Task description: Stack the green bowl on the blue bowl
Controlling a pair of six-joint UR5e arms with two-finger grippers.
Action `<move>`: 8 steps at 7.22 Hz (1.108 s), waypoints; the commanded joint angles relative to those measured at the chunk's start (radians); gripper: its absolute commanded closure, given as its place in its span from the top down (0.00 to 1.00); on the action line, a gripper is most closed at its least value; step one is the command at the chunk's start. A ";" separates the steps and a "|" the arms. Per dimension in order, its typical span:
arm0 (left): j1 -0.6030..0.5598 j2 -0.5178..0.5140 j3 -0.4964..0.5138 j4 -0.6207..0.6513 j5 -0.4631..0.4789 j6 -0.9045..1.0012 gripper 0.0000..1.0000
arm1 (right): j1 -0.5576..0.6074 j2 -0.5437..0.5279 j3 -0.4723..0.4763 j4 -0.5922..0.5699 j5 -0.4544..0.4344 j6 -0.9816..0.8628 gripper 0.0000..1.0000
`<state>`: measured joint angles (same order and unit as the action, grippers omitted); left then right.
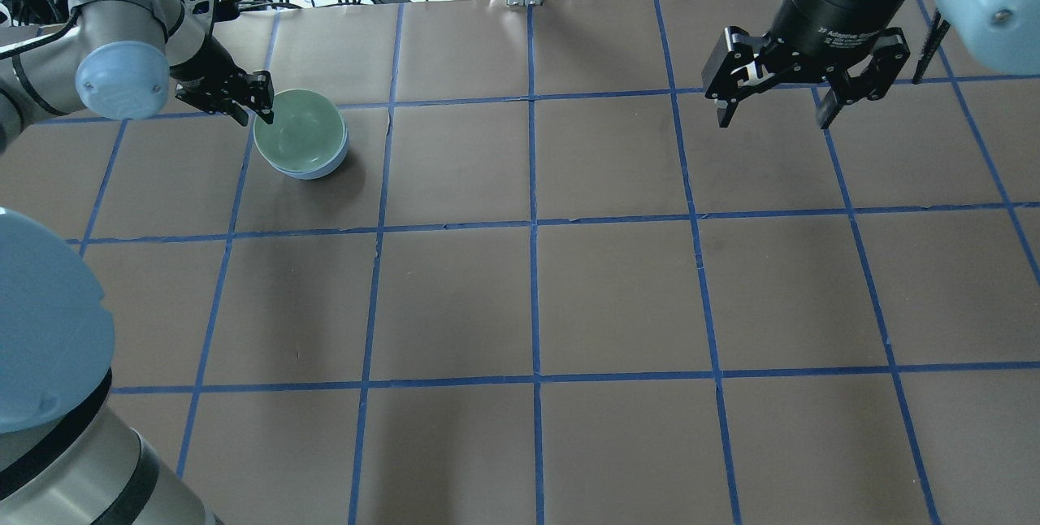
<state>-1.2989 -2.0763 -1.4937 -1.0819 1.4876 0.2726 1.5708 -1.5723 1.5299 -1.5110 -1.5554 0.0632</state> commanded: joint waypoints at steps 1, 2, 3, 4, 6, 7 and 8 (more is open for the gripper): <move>-0.048 0.112 0.001 -0.178 0.006 -0.021 1.00 | 0.000 0.000 0.001 0.000 0.000 0.000 1.00; -0.083 0.183 0.001 -0.240 0.003 -0.086 1.00 | 0.000 0.000 0.000 0.000 0.000 0.000 1.00; -0.148 0.247 -0.010 -0.271 -0.001 -0.123 1.00 | 0.000 0.000 0.001 0.000 0.000 0.001 1.00; -0.205 0.319 -0.005 -0.345 0.006 -0.142 1.00 | 0.000 0.000 0.001 0.000 0.000 0.001 1.00; -0.258 0.441 -0.013 -0.456 -0.001 -0.257 1.00 | 0.000 0.000 0.000 0.000 0.000 0.001 1.00; -0.261 0.482 -0.022 -0.486 0.005 -0.257 1.00 | 0.000 0.000 0.001 0.000 0.000 0.001 1.00; -0.260 0.508 -0.022 -0.536 0.058 -0.250 1.00 | 0.000 0.000 0.000 0.000 0.000 0.000 1.00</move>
<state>-1.5543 -1.6103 -1.5123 -1.5625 1.5044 0.0243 1.5708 -1.5723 1.5300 -1.5110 -1.5555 0.0641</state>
